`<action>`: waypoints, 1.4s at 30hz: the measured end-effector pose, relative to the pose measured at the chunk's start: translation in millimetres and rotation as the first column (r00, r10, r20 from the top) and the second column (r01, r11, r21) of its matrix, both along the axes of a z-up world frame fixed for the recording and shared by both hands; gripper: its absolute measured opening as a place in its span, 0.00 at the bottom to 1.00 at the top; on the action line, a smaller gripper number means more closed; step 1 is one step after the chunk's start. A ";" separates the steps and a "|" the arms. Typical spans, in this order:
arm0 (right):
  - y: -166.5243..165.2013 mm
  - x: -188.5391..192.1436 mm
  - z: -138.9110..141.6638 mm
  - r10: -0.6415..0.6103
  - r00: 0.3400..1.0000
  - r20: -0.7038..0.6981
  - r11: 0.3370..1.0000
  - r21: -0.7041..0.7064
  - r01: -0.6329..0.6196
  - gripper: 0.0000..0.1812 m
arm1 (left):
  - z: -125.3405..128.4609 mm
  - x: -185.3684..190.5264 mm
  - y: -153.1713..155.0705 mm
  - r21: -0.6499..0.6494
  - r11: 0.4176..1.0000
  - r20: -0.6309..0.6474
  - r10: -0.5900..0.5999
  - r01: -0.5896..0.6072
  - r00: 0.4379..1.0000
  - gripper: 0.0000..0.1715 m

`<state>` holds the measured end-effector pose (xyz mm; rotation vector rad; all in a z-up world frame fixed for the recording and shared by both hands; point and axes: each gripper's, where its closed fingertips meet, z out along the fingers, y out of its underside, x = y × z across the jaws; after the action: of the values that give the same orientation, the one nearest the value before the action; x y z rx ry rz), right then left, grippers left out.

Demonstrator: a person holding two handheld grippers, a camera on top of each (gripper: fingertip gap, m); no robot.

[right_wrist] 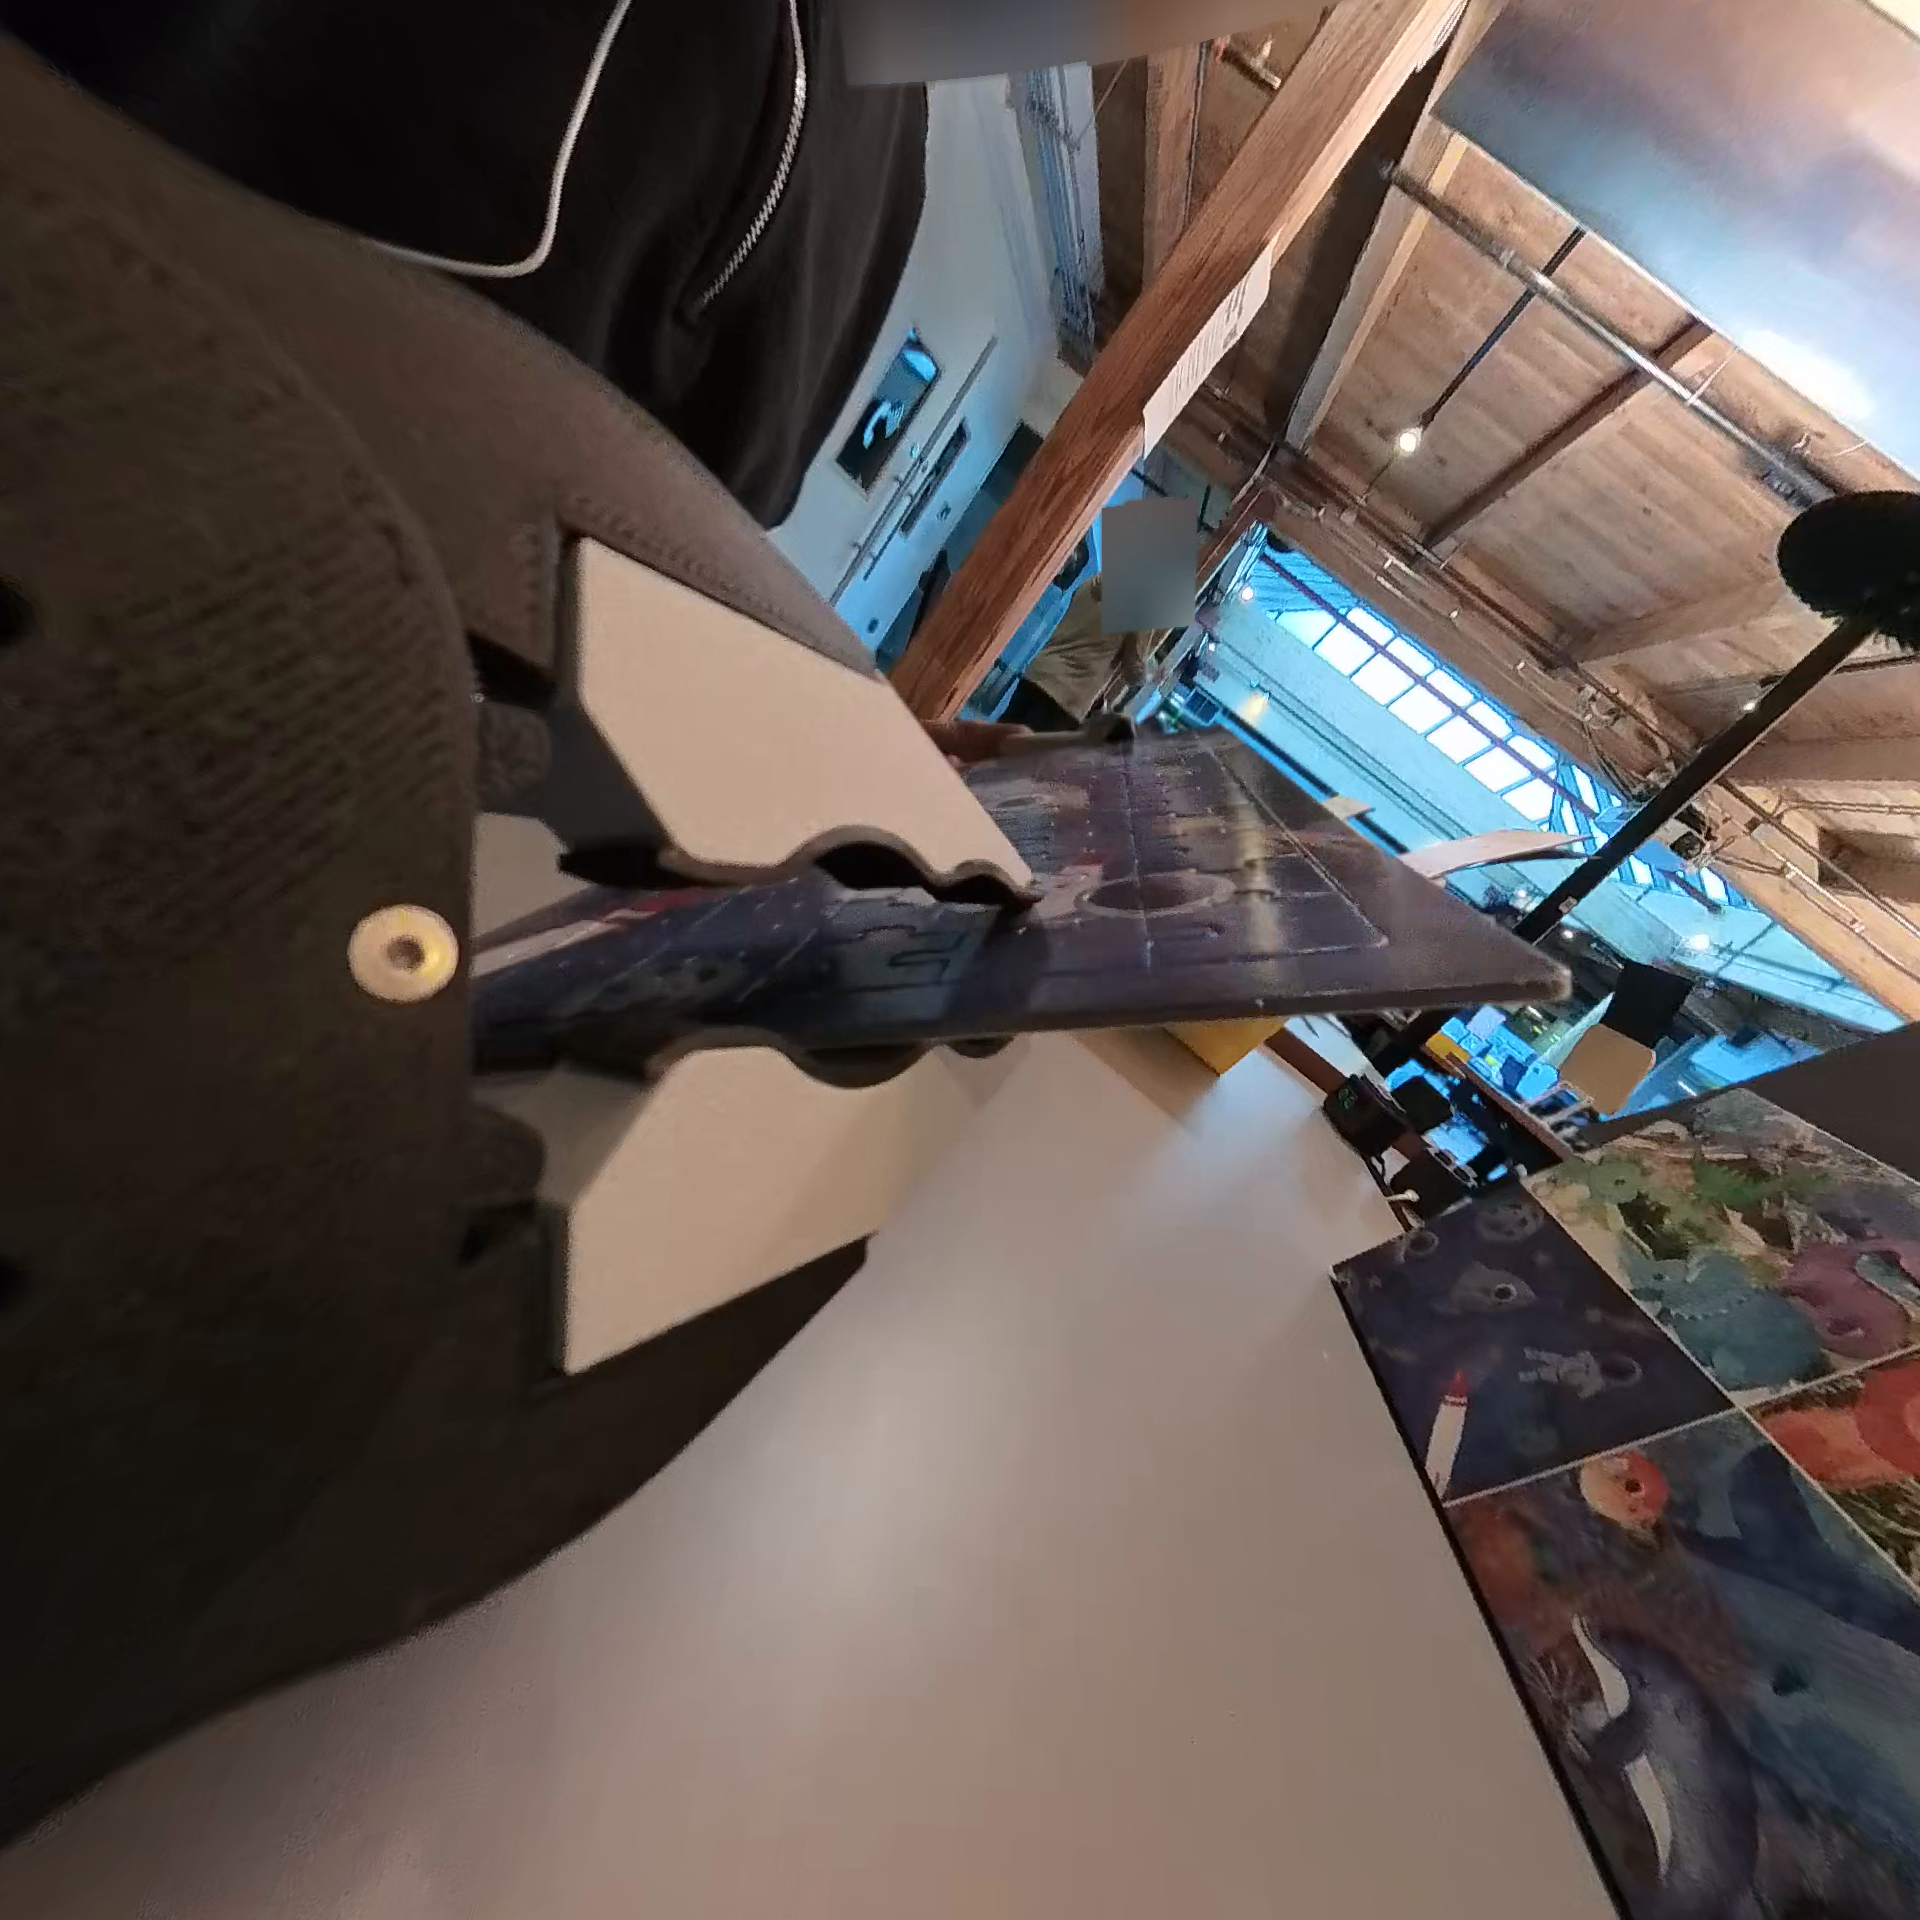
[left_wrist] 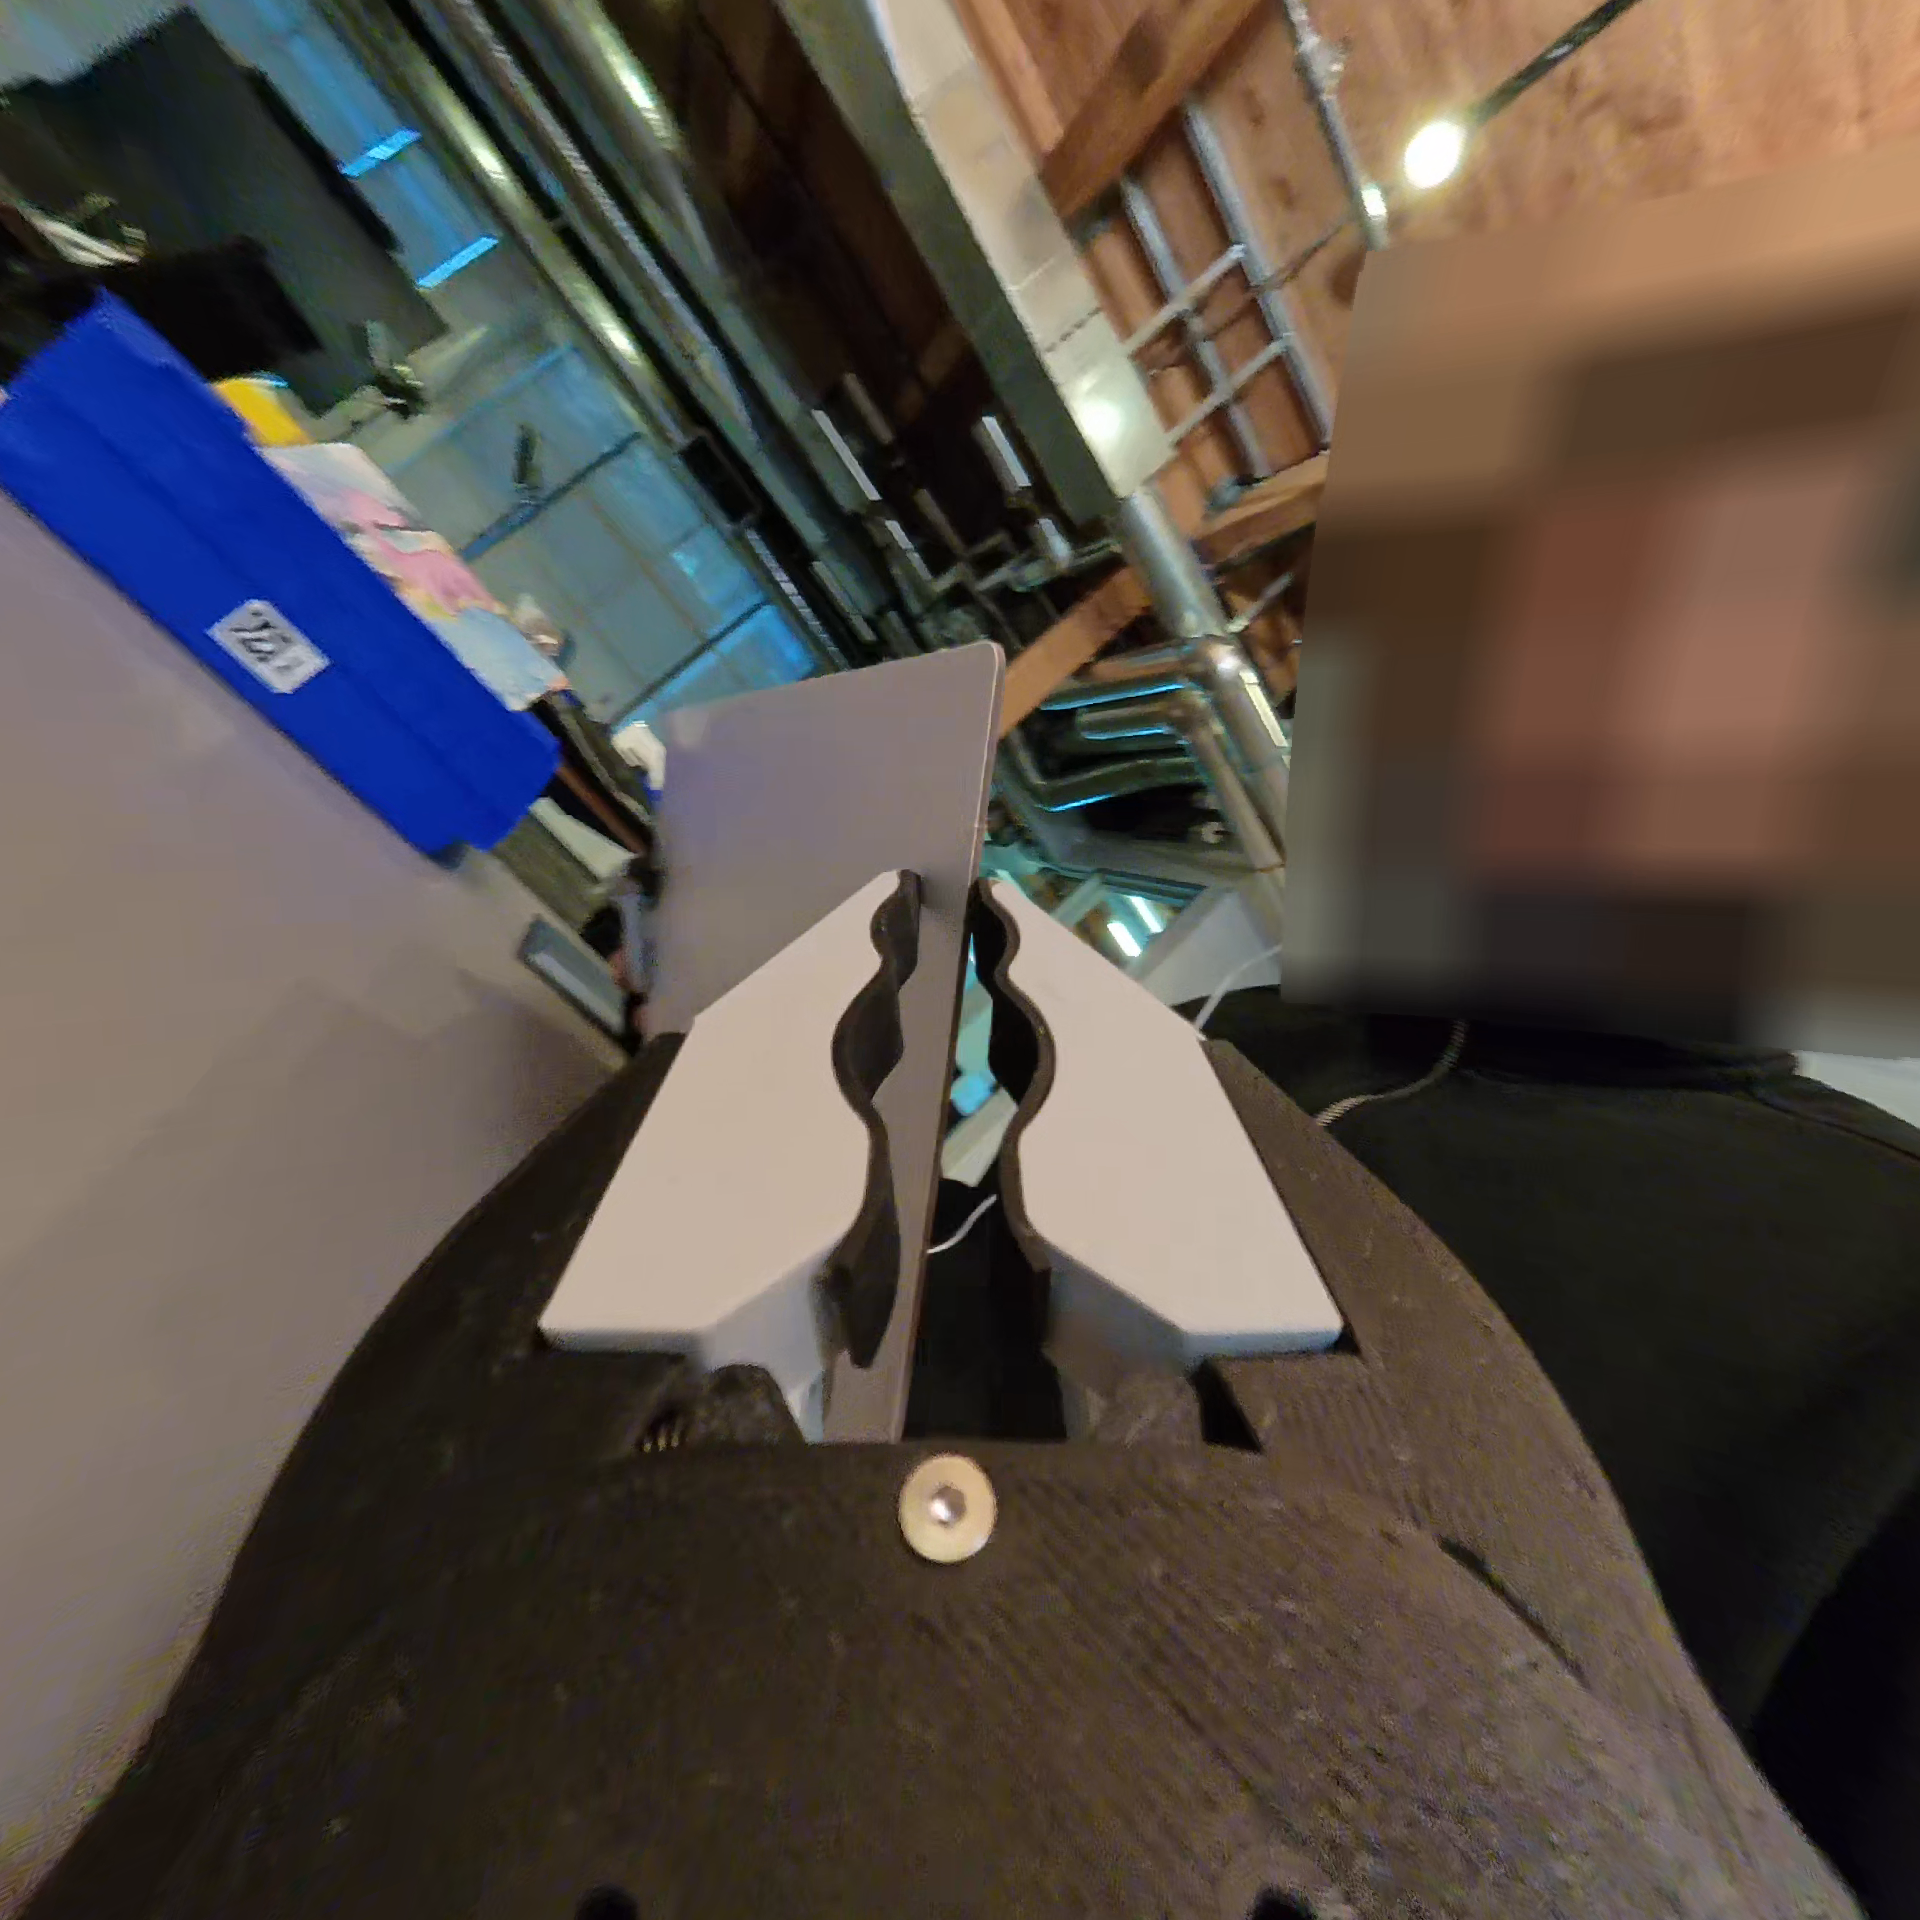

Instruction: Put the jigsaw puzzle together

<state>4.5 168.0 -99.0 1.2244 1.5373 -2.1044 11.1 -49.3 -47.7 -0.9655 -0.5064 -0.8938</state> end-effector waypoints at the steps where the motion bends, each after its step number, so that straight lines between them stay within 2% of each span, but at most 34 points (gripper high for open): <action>1: -1.4 -1.0 -1.0 0.008 1.000 0.008 1.000 -0.012 -0.007 0.10 | 4.5 4.0 -1.0 0.032 0.999 0.000 -0.021 0.021 1.000 0.04; 8: -5.7 -9.5 -9.1 0.009 0.998 0.055 0.999 -0.048 -0.006 0.16 | 24.1 24.0 -3.8 0.176 0.975 -0.013 -0.132 0.132 0.991 0.07; 14: -2.7 -12.0 -8.0 -0.022 0.999 0.042 0.999 -0.046 0.024 0.18 | 28.5 26.4 -0.9 0.218 0.967 -0.001 -0.138 0.134 0.990 0.07; 17: -2.5 -13.5 -9.7 -0.035 0.998 0.053 0.998 -0.045 0.038 0.18 | 29.0 24.1 -0.5 0.235 0.968 0.009 -0.097 0.093 0.995 0.07; 21: -4.8 -7.4 2.4 0.001 1.000 -0.003 0.996 -0.089 -0.002 0.15 | 31.4 22.3 -4.8 0.260 0.964 0.006 -0.053 0.049 0.999 0.06; 23: -5.4 -3.3 12.1 0.034 0.999 -0.033 0.992 -0.122 -0.038 0.12 | 28.9 17.6 -8.5 0.242 0.970 0.007 -0.027 0.024 1.000 0.04; 28: -6.7 2.5 36.2 0.087 0.986 -0.141 0.990 -0.102 -0.102 0.06 | 31.2 12.8 -12.7 0.179 0.984 -0.039 0.001 0.006 0.999 0.03; 30: -3.6 5.2 53.0 0.084 0.963 -0.255 0.994 -0.053 -0.101 0.05 | 34.2 9.5 -11.3 0.103 0.995 -0.099 0.028 -0.018 0.995 0.02; 32: -2.6 10.5 71.5 0.077 0.907 -0.415 0.997 0.038 -0.068 0.02 | 32.5 -4.3 -8.9 -0.026 0.991 -0.186 0.128 -0.135 0.974 0.00; 35: -10.2 20.6 87.4 0.112 0.779 -0.616 0.977 0.210 0.026 0.00 | 24.9 -28.5 -7.8 -0.200 0.923 -0.309 0.259 -0.329 0.915 0.01; 38: -23.2 30.7 74.4 0.242 0.688 -0.684 0.902 0.420 0.100 0.00 | 15.5 -41.6 -12.5 -0.268 0.873 -0.313 0.322 -0.408 0.894 0.04; 42: -38.0 43.6 36.9 0.412 0.643 -0.646 0.752 0.640 0.161 0.00 | 6.2 -37.6 -28.2 -0.172 0.914 -0.154 0.343 -0.367 0.927 0.17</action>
<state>48.1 129.9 -62.1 0.2088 2.8217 -2.1392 -26.5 -77.5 -41.5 -1.0590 -0.6524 -0.4585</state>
